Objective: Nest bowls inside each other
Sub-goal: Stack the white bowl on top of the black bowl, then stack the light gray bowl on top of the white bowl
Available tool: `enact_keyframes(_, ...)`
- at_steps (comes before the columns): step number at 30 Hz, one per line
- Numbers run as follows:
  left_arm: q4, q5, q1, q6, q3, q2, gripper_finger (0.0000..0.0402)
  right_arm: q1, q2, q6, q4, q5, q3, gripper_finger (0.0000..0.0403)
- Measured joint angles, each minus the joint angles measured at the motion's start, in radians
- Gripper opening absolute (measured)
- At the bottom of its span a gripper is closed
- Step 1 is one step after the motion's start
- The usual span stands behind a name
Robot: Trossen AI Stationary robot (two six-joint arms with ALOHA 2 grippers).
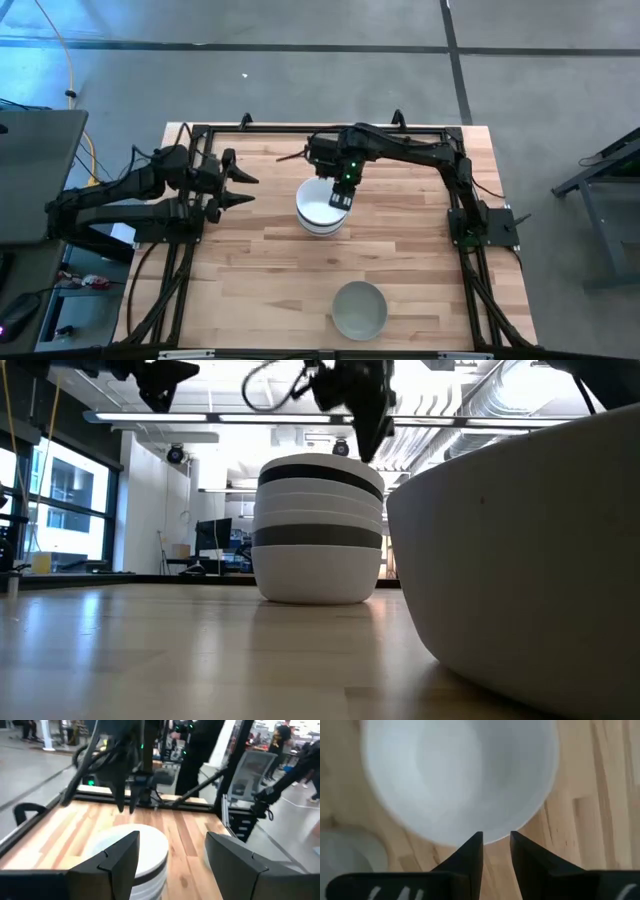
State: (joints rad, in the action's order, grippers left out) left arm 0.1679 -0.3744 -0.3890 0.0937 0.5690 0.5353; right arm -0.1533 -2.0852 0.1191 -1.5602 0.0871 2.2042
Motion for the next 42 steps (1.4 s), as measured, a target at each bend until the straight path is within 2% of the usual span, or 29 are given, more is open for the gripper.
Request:
enact_keyframes(10, -0.008, 0.024, 0.104, -0.008, 0.000, 0.093, 0.0216, 0.094, 0.009, -0.118, -0.005, 0.050, 0.152, 0.0090)
enact_keyframes(16, -0.011, 0.075, 0.152, -0.018, 0.000, 0.116, 0.0216, 0.154, 0.065, -0.026, -0.013, 0.079, 0.054, 0.0089)
enact_keyframes(26, -0.010, 0.117, 0.187, -0.018, 0.000, 0.116, 0.0216, 0.308, 0.069, 0.063, -0.011, 0.085, -0.122, 0.0089)
enact_keyframes(32, -0.010, 0.138, 0.202, -0.018, 0.000, 0.116, 0.0216, 0.400, 0.069, 0.173, 0.023, 0.026, -0.232, 0.0089)
enact_keyframes(42, 0.043, 0.347, 0.207, -0.018, 0.000, 0.116, 0.0216, 0.532, 0.069, 0.464, 0.085, -0.050, -0.277, 0.0089)
